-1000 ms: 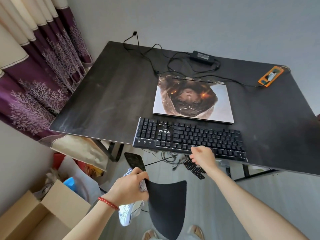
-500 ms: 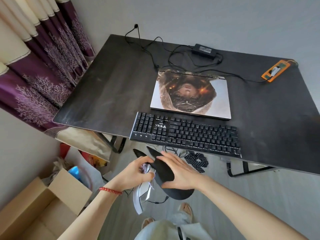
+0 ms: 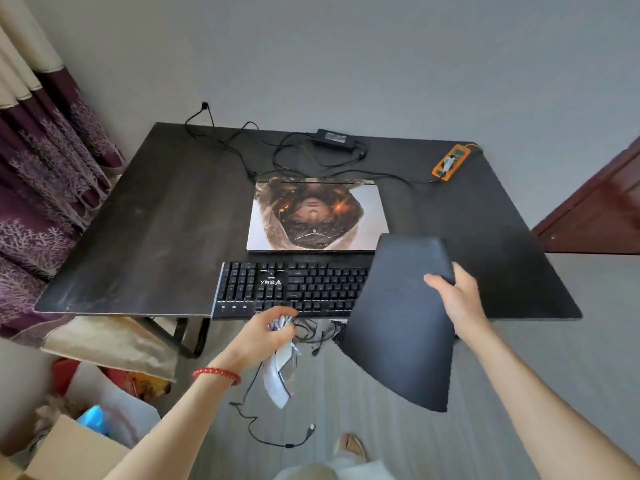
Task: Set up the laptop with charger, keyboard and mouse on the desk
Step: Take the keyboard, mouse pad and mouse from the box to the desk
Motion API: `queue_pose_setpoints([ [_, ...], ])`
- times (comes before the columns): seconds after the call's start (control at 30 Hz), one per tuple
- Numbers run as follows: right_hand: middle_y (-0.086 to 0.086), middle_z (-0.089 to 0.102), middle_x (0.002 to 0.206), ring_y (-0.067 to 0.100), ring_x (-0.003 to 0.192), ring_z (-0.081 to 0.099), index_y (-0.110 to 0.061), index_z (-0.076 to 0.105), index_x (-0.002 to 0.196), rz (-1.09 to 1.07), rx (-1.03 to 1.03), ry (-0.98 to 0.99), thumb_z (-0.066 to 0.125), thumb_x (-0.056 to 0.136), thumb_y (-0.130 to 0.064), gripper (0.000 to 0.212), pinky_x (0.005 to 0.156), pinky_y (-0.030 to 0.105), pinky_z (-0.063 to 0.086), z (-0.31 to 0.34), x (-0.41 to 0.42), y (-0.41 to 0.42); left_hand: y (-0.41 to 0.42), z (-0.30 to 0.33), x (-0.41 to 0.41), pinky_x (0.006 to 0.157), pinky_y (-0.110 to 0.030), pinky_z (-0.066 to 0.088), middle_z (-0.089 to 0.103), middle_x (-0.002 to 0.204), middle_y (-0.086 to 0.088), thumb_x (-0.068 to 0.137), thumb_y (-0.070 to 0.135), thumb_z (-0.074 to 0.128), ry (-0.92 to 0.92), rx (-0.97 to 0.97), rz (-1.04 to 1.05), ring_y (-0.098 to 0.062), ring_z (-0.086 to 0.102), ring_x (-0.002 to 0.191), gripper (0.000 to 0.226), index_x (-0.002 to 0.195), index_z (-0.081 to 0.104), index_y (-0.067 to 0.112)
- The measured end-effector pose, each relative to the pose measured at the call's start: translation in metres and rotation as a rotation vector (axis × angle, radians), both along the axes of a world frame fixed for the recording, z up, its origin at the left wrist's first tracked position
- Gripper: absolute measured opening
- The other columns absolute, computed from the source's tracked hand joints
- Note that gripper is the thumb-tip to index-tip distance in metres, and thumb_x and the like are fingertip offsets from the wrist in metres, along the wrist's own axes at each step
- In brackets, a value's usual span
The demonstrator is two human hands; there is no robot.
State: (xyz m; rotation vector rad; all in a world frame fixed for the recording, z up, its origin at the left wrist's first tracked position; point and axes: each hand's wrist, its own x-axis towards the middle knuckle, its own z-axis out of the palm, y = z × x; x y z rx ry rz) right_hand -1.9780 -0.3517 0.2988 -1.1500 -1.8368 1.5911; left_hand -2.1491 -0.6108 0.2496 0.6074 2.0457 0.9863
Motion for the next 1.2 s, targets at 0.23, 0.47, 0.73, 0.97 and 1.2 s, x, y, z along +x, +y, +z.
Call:
queue_pose_setpoints([
  [0.23, 0.008, 0.057, 0.13, 0.027, 0.117, 0.056, -0.014, 0.047, 0.134, -0.391, -0.569, 0.684, 0.05, 0.094, -0.017, 0.041, 0.096, 0.045, 0.046, 0.013, 0.015, 0.089, 0.071, 0.008, -0.008, 0.054, -0.02, 0.04, 0.055, 0.077, 0.002, 0.087, 0.024, 0.055, 0.077, -0.072, -0.101, -0.012, 0.048, 0.054, 0.015, 0.1, 0.059, 0.03],
  [0.47, 0.022, 0.044, 0.137, 0.038, 0.123, 0.047, 0.003, 0.043, 0.128, -0.673, -0.64, -0.167, 0.046, 0.092, -0.008, 0.038, 0.1, 0.047, 0.04, -0.067, 0.03, 0.118, 0.11, -0.001, -0.006, 0.05, -0.022, 0.039, 0.049, 0.067, 0.004, 0.087, 0.02, 0.055, 0.051, -0.139, -0.07, -0.014, 0.044, 0.049, 0.014, 0.09, 0.059, 0.034],
  [0.73, 0.009, 0.037, 0.145, 0.028, 0.132, 0.036, -0.015, 0.039, 0.137, 0.21, 0.899, -0.645, 0.056, 0.078, -0.006, 0.063, 0.101, 0.048, 0.034, -0.087, 0.008, 0.148, 0.14, -0.009, -0.006, 0.054, -0.019, 0.037, 0.058, 0.113, -0.014, 0.086, 0.024, 0.058, 0.093, -0.213, -0.02, -0.008, 0.049, 0.058, 0.01, 0.091, 0.059, 0.032],
  [0.97, -0.003, 0.01, 0.158, 0.016, 0.146, -0.007, -0.02, 0.015, 0.147, 1.112, 0.948, -0.874, 0.049, 0.083, -0.016, 0.072, 0.116, 0.052, -0.004, -0.089, -0.072, 0.19, 0.157, -0.015, -0.013, 0.052, -0.015, 0.037, 0.058, 0.122, -0.015, 0.084, 0.028, 0.056, 0.074, -0.303, -0.003, -0.009, 0.051, 0.062, 0.011, 0.091, 0.056, 0.037],
  [1.2, 0.003, 0.067, 0.094, 0.023, 0.101, 0.058, -0.013, 0.055, 0.105, 0.64, 1.269, -0.832, 0.053, 0.085, -0.014, 0.02, 0.115, 0.035, 0.016, -0.075, -0.076, 0.207, 0.174, -0.016, -0.024, 0.056, -0.02, 0.039, 0.057, 0.101, 0.001, 0.084, 0.034, 0.052, 0.074, -0.445, -0.028, -0.009, 0.055, 0.072, 0.015, 0.096, 0.057, 0.027],
])
